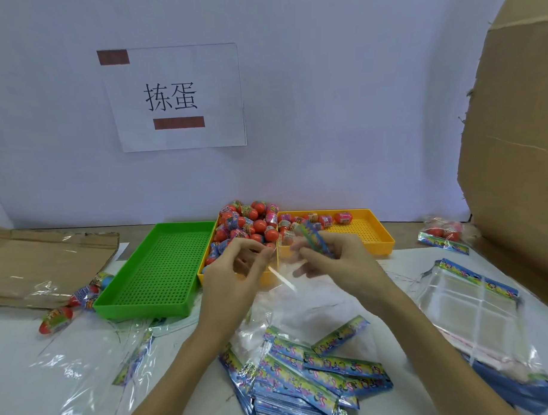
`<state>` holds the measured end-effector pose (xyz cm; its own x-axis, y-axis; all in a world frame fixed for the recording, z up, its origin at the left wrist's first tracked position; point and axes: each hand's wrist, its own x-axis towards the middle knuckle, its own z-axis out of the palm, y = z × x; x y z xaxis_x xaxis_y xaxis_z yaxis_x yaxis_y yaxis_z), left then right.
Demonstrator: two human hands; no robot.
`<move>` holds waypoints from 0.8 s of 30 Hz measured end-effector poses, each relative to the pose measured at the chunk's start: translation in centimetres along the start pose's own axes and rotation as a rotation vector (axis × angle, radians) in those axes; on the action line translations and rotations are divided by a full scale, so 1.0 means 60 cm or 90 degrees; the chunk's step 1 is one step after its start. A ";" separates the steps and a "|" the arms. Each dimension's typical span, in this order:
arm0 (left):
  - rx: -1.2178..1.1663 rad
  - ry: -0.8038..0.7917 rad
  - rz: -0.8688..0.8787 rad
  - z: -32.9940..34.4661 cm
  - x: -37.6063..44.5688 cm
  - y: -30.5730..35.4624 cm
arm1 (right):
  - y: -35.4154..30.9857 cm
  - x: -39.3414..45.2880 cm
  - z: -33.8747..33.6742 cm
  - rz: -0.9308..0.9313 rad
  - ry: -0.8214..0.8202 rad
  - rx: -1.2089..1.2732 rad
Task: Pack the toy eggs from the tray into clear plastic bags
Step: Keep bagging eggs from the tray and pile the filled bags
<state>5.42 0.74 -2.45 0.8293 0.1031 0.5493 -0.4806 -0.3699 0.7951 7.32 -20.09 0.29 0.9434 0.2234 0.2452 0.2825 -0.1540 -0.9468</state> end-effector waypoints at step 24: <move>-0.286 -0.032 -0.230 -0.017 0.020 -0.006 | 0.013 -0.008 0.046 -0.263 0.300 -0.361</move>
<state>6.29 1.93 -1.84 0.9704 0.1018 0.2192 -0.2299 0.1093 0.9671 6.64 -17.65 -1.15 0.6831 -0.0377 0.7293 0.5468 -0.6356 -0.5450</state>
